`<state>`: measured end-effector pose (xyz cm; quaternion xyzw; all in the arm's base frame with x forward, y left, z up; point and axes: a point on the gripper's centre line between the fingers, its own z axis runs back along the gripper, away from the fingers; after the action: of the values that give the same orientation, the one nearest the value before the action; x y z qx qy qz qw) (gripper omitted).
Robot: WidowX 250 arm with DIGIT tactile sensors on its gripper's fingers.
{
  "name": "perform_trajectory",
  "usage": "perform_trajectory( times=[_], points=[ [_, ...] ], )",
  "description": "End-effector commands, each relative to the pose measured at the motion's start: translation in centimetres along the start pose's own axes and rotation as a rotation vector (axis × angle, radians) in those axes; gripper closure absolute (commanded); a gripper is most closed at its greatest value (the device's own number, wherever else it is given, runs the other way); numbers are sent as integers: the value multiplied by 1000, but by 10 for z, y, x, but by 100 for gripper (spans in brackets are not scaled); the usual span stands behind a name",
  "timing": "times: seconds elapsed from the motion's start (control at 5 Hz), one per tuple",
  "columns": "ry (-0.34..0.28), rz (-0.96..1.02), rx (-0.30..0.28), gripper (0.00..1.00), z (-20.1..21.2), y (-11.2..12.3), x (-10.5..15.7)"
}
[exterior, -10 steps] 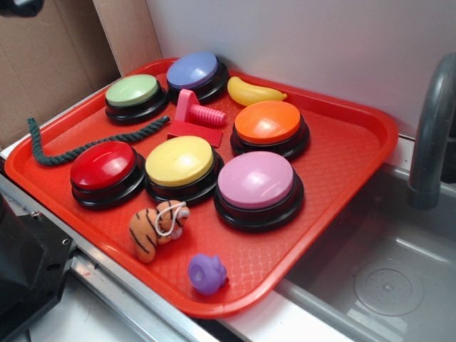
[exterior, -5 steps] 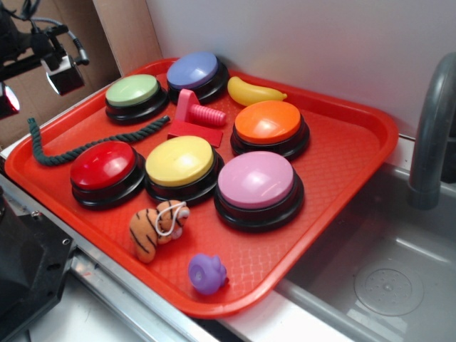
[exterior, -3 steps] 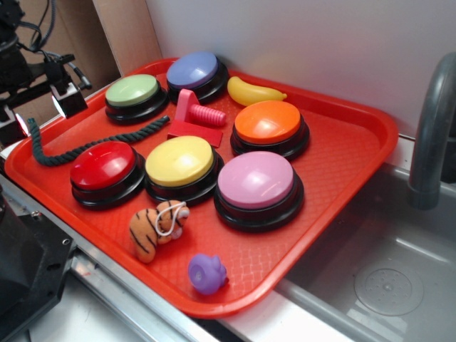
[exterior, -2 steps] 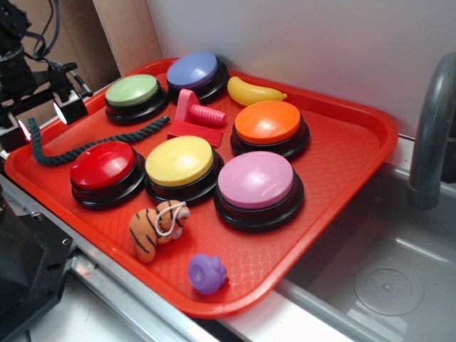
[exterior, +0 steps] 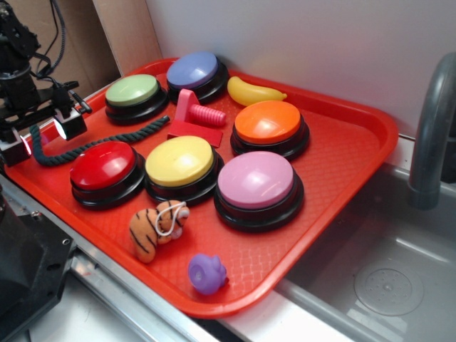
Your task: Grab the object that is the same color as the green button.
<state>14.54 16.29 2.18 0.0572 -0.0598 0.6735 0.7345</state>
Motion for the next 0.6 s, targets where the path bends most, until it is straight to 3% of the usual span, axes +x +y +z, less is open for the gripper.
perform_trajectory(
  times=[0.0,0.2,0.4],
  points=[
    [-47,-8,-61,0,-4,-1,8],
    [-75,-27,-113,0,-10,-8,11],
    [-52,-57,-151,0,-14,-11,12]
  ],
)
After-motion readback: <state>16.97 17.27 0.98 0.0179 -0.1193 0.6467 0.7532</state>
